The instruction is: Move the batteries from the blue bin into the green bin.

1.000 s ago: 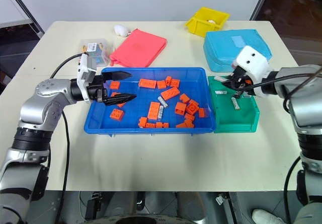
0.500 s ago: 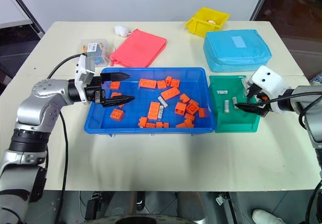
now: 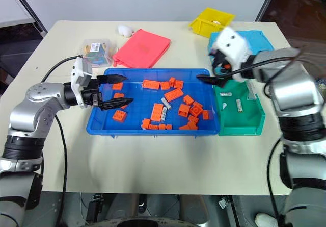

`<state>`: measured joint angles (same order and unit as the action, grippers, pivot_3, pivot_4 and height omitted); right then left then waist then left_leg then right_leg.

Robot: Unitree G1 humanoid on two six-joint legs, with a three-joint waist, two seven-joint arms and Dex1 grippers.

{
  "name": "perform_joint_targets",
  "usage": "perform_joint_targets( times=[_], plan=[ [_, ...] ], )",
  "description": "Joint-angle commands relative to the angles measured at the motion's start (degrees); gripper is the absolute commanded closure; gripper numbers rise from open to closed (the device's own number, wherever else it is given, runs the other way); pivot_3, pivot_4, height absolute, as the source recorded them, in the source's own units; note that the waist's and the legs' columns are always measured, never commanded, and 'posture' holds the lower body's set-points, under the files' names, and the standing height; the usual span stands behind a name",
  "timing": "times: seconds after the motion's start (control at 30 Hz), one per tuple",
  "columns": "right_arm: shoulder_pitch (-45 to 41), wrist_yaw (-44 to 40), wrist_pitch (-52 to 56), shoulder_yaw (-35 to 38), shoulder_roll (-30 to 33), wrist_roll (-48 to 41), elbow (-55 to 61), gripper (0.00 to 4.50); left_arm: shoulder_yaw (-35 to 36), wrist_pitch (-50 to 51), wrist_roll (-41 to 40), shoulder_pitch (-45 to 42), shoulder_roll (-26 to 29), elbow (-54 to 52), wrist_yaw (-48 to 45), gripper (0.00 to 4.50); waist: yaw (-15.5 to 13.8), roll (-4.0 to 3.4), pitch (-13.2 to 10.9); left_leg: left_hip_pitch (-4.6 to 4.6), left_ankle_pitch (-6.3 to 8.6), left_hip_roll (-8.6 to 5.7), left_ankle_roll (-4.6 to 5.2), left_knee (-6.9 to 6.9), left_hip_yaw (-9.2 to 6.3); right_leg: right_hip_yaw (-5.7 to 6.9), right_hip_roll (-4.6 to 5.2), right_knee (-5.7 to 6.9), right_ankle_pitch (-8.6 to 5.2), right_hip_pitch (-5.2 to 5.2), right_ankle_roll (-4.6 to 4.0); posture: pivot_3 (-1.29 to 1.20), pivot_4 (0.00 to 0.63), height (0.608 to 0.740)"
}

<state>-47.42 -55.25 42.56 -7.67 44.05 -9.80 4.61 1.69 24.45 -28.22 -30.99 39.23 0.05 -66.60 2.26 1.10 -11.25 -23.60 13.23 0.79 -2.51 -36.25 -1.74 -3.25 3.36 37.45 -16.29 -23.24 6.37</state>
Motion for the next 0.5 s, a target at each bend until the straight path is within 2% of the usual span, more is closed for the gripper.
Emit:
perform_joint_targets(
  times=[0.03,0.23,0.5],
  plan=[
    [-0.8,2.5,-0.6,-2.7,-5.2,0.2,-0.4,0.02,3.0,0.4,-1.2,1.2,1.6,-4.0,1.3,0.00,0.1,0.00,0.0,0.00,0.00,0.00,0.00,0.00,0.00,0.00,0.01,0.00,0.00,0.00,0.00,0.00,0.150,0.740],
    [1.3,4.6,2.1,-5.1,-12.4,-1.2,-2.5,0.02,5.8,2.1,-2.4,5.4,2.8,-8.1,3.6,0.00,0.1,0.00,0.0,0.00,0.00,0.00,0.00,0.01,-0.01,0.01,0.01,0.03,0.00,-0.03,0.00,0.00,0.150,0.740],
    [4.8,-1.8,2.7,-9.8,-10.7,-3.1,2.1,0.02,8.2,3.8,-4.3,9.9,3.5,-12.3,6.2,0.00,0.2,0.00,0.0,0.00,0.00,0.00,0.00,-0.01,-0.03,0.02,0.01,0.04,0.00,-0.02,0.00,0.00,0.150,0.740]
  ],
)
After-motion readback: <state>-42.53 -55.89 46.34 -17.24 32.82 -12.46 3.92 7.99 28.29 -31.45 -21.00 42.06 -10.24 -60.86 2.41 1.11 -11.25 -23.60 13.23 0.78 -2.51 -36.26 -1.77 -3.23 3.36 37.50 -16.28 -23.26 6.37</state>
